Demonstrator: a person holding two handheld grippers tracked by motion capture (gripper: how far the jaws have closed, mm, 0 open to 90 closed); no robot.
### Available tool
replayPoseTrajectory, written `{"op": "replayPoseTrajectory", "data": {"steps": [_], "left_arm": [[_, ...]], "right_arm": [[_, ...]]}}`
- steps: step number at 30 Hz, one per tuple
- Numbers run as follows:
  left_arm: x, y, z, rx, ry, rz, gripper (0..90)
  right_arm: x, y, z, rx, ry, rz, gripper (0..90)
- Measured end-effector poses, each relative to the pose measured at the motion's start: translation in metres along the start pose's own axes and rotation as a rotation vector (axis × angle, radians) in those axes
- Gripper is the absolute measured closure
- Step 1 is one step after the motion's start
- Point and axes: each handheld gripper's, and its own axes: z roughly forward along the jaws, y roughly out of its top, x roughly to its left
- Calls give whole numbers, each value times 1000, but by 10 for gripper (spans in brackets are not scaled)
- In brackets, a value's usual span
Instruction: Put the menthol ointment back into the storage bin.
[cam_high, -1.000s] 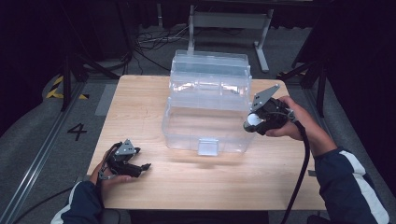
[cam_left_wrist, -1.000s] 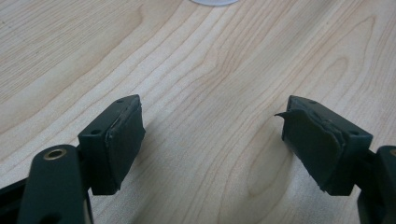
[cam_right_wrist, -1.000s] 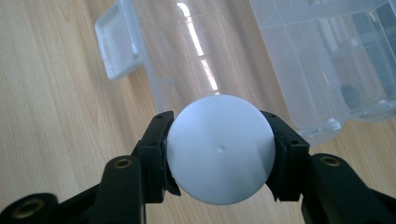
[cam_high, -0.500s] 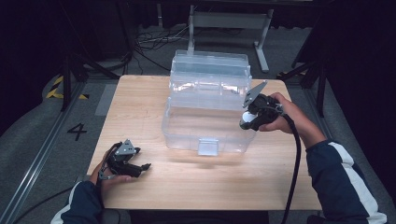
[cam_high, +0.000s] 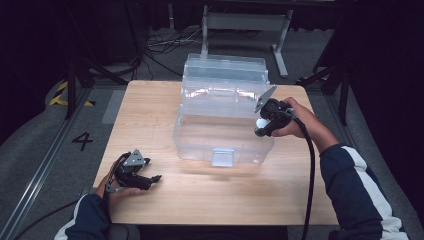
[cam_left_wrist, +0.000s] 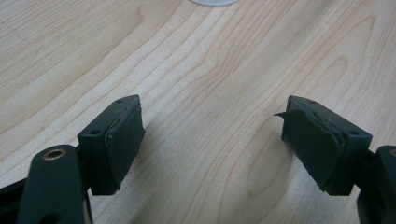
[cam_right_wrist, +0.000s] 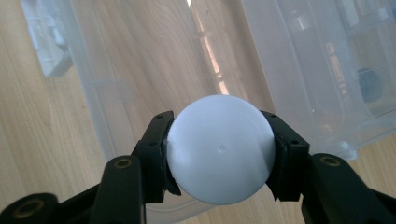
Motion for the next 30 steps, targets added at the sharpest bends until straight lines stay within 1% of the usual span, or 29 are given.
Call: {"op": "replayPoseTrajectory", "data": {"steps": [4, 11, 14, 15, 18, 19, 23, 28, 29, 30], "left_arm": [[0, 0, 0, 0, 0, 0, 211], [0, 0, 0, 0, 0, 0, 211], [0, 0, 0, 0, 0, 0, 211], [0, 0, 0, 0, 0, -1, 211], [0, 0, 0, 0, 0, 0, 212], [0, 0, 0, 0, 0, 0, 211], [0, 0, 0, 0, 0, 1, 212], [0, 0, 0, 0, 0, 2, 211], [0, 0, 0, 0, 1, 2, 211], [0, 0, 0, 0, 0, 2, 212]], "right_arm": [[-4, 1, 8, 16, 9, 4, 506], [-6, 2, 19, 39, 30, 1, 506], [-6, 2, 23, 39, 42, 1, 506], [-6, 1, 27, 48, 46, 5, 506], [-7, 1, 31, 49, 56, 2, 506], [-7, 0, 34, 59, 56, 3, 506], [-8, -3, 40, 70, 70, 7, 506], [-6, -4, 41, 63, 65, -5, 506], [-5, -4, 41, 58, 55, -14, 506], [-3, -4, 41, 57, 71, -23, 506]]}}
